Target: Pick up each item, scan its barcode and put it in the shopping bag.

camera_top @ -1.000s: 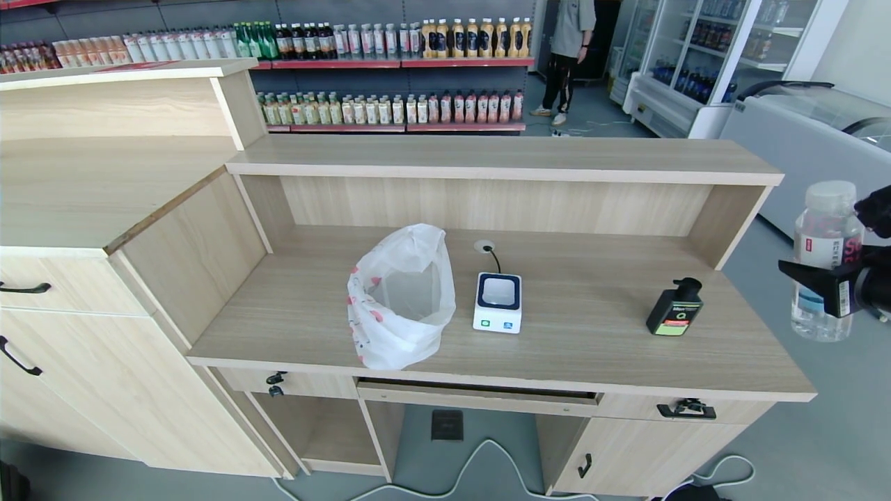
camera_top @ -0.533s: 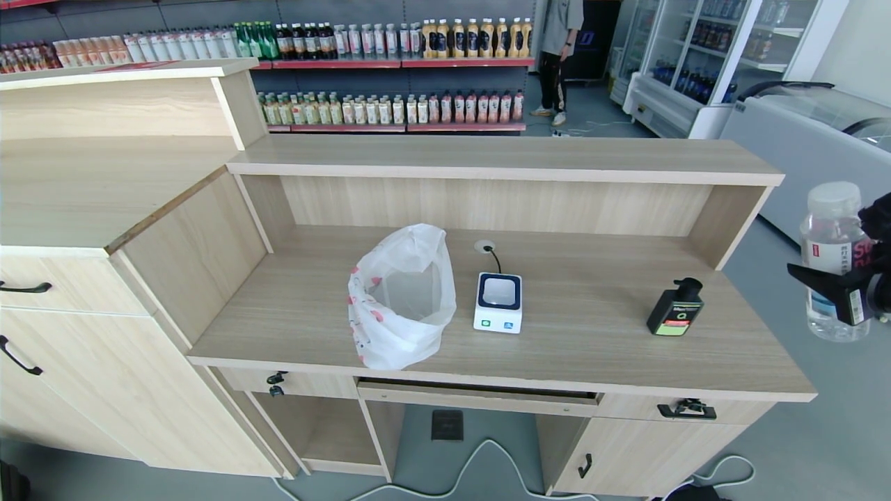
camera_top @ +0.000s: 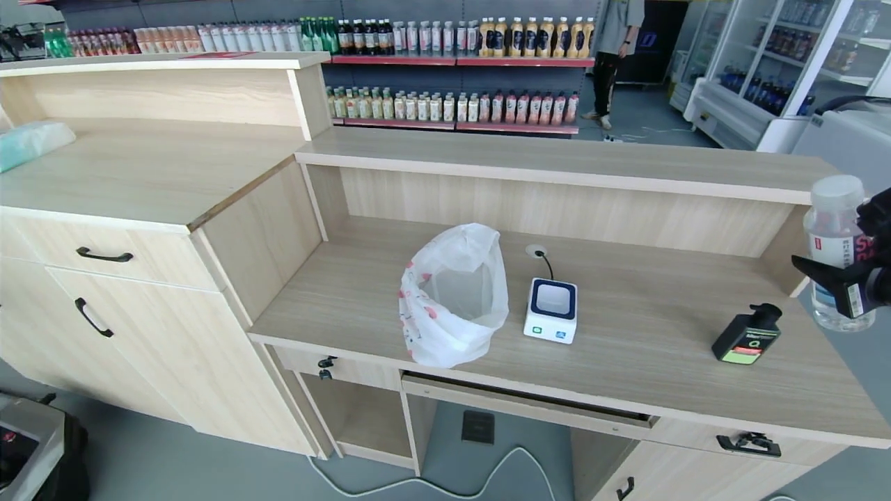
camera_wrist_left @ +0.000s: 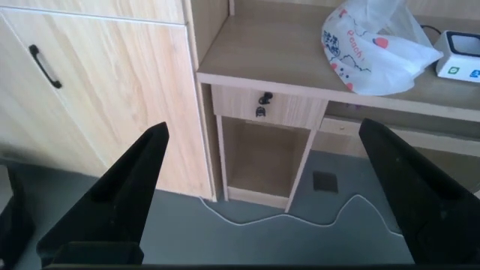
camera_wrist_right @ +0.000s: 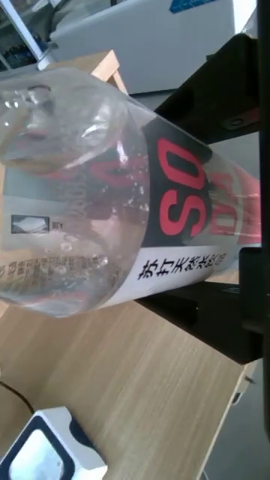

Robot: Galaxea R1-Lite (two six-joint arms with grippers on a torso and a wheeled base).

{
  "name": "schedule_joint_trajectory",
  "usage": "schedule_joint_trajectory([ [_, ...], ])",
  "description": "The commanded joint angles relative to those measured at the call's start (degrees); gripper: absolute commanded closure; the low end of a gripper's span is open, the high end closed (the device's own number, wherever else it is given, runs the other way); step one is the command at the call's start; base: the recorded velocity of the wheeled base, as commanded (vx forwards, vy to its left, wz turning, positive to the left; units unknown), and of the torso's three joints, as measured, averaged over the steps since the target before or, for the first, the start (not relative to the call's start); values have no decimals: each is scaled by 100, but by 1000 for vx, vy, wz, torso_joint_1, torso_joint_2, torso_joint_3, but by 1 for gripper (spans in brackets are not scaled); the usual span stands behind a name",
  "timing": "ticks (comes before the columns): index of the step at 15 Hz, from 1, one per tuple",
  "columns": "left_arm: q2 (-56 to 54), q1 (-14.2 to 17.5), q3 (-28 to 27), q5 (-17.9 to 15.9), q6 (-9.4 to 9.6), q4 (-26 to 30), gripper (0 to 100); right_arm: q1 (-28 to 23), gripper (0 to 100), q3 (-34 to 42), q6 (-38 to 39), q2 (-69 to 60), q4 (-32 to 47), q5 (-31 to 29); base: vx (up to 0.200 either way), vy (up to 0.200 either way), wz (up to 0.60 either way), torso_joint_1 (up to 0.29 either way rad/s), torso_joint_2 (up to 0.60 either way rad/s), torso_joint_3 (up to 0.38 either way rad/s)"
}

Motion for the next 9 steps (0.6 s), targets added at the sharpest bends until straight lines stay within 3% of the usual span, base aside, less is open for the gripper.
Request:
schedule_joint_trajectory([
  [1, 6, 3, 0, -2, -1, 2, 0, 26, 100, -4, -27, 148, -78, -5, 0, 0, 600, 7, 2, 17],
  [2, 6, 3, 0, -2, -1, 2, 0, 43, 100, -13, -124, 219, -69, 12, 0, 0, 600, -2, 2, 7],
  [5, 6, 3, 0, -2, -1, 2, 0, 43, 100, -66, -396, 553, -87, 12, 0, 0, 0, 0, 0, 0],
  [9, 6, 3, 0, -11, -1, 2, 0, 404, 100, -707, -625, 1282, -104, 30, 0, 0, 0, 0, 0, 0],
])
